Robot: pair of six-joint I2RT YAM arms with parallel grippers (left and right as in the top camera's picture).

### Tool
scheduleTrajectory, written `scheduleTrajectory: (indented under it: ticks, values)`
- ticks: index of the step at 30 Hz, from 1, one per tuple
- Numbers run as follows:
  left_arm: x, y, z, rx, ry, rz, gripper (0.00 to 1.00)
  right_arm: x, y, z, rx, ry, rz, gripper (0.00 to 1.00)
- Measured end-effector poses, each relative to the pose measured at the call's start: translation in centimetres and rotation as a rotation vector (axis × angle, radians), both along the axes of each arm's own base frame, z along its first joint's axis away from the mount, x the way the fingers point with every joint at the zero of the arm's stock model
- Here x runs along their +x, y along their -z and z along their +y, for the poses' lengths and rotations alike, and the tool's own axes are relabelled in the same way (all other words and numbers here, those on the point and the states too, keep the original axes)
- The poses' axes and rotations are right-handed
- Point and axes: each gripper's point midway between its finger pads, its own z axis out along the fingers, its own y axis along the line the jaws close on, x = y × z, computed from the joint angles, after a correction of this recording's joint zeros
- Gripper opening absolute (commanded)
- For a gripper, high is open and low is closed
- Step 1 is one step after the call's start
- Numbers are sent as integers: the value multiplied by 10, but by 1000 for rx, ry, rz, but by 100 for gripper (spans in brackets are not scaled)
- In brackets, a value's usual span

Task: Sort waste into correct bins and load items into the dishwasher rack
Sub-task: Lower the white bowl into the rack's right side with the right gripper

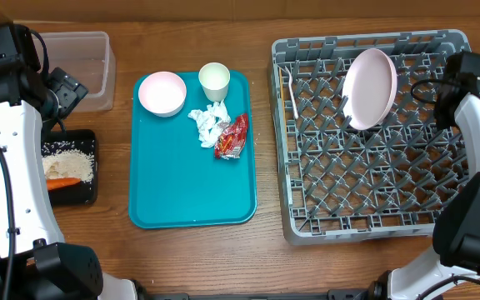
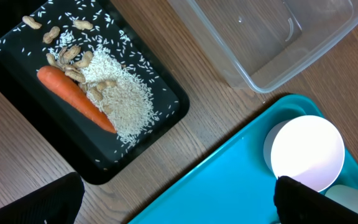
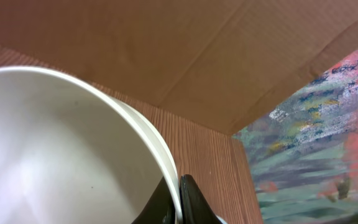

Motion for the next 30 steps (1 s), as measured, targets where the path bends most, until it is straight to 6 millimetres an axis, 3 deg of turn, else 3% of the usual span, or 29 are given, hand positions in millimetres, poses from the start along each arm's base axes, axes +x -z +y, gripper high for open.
scheduleTrajectory:
  ticks: [10,15,22,25,28,30]
  values:
    - [0,0,0,0,0,0,100,-5,26,16,37,-39,83,6]
    - [0,0,0,0,0,0,100,-9,31,18,44,-42,109,13]
    - [0,0,0,0,0,0,100,9,31,40,38,-117,105,15]
    - [0,0,0,0,0,0,100,21,31,55,32,-165,89,43]
    - [0,0,0,0,0,0,100,27,31,63,30,-190,80,57]
    - [0,0,0,0,0,0,100,27,30,65,38,-193,90,58]
